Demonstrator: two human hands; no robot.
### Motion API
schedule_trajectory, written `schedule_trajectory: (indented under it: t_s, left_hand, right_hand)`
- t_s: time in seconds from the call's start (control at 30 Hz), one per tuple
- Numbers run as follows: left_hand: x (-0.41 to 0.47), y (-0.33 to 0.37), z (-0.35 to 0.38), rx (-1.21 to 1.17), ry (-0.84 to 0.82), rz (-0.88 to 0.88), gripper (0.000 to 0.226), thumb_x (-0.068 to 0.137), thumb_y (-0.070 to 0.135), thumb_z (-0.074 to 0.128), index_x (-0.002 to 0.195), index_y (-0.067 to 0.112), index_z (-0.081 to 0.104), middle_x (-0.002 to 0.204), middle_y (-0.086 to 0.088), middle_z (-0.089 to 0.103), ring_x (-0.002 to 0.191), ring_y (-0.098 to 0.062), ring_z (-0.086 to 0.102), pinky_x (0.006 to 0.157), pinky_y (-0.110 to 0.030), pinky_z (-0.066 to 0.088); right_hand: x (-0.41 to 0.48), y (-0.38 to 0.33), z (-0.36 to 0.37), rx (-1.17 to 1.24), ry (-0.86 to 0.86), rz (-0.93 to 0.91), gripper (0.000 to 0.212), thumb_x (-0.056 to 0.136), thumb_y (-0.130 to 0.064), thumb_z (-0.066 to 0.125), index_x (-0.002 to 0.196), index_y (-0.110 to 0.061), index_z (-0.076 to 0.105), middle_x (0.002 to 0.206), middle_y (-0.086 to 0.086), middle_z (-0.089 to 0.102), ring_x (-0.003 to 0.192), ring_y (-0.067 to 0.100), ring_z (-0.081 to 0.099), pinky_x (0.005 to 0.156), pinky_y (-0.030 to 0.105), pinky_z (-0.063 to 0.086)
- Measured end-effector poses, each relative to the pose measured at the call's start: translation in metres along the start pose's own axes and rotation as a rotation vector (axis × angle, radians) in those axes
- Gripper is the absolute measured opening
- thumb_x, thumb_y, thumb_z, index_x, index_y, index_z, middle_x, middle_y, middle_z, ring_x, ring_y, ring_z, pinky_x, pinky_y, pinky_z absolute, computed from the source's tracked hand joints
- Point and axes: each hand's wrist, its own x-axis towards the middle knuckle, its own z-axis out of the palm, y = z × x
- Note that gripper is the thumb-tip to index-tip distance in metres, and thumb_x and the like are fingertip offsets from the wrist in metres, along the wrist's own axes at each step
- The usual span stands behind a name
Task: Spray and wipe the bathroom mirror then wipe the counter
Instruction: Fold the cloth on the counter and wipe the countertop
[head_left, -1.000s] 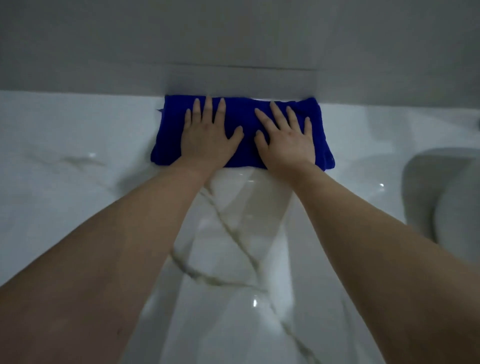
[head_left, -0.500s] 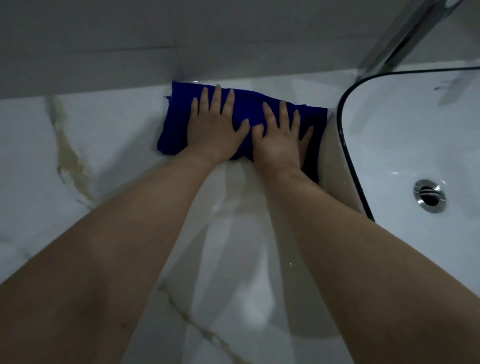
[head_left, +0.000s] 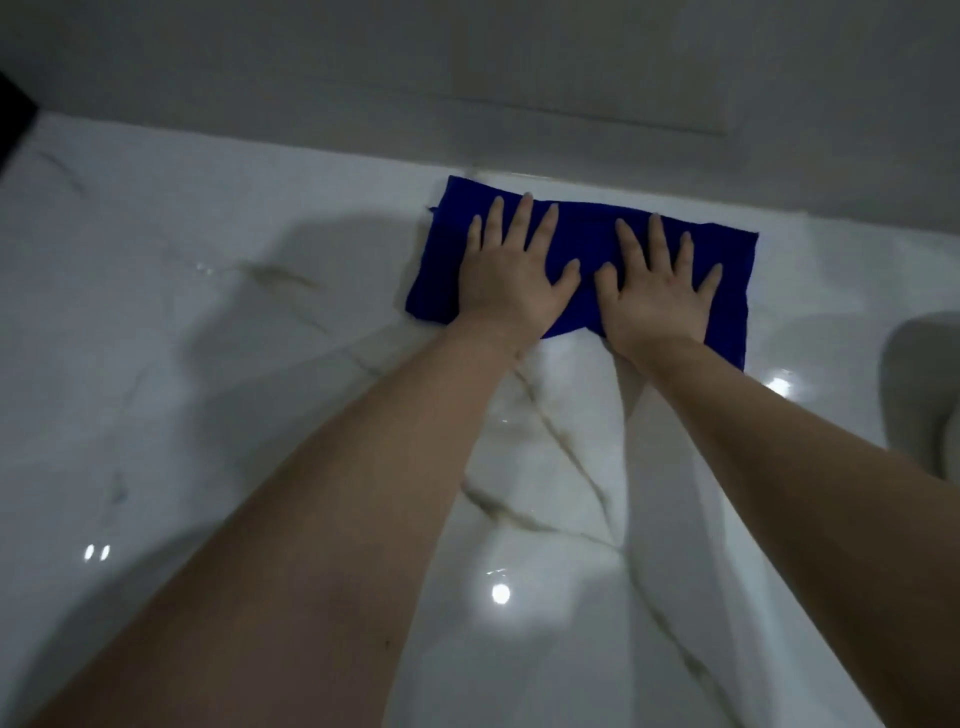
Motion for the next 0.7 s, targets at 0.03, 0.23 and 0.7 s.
schedule_trajectory:
  t_s: [0.03,0.23,0.7]
  left_hand:
    - [-0.004,-0.024,-0.005,0.004,0.007,-0.03,0.066,0.097,0.055,0.024,0.153,0.023,0.011,0.16,-0.004,0.007,0.147,-0.028,0.001,0.119,-0.043,-0.001]
    - [-0.036,-0.162,-0.035,0.024,0.013,-0.245,0.066,0.097,0.056,0.021,0.153,0.024,0.004,0.161,-0.002,0.001,0.147,-0.027,-0.003,0.119,-0.042,-0.003]
    - [-0.118,-0.348,-0.062,0.027,0.147,-0.584,0.065,0.098,0.052,0.023,0.153,0.02,0.008,0.16,-0.004,0.006,0.147,-0.023,0.002,0.119,-0.038,0.0]
  right_hand:
    - [0.001,-0.024,0.002,-0.005,-0.004,-0.038,0.057,0.099,-0.048,0.014,0.153,-0.034,0.002,0.162,-0.001,-0.003,0.148,0.028,-0.005,0.116,0.058,-0.004]
    - [0.002,-0.167,0.015,-0.031,-0.012,-0.277,0.058,0.098,-0.05,0.013,0.153,-0.034,0.003,0.162,-0.002,-0.004,0.148,0.028,-0.006,0.117,0.057,-0.005]
    - [-0.019,-0.377,0.039,-0.075,-0.046,-0.693,0.058,0.098,-0.052,0.015,0.153,-0.035,0.004,0.162,-0.003,-0.004,0.148,0.028,-0.007,0.117,0.055,-0.008]
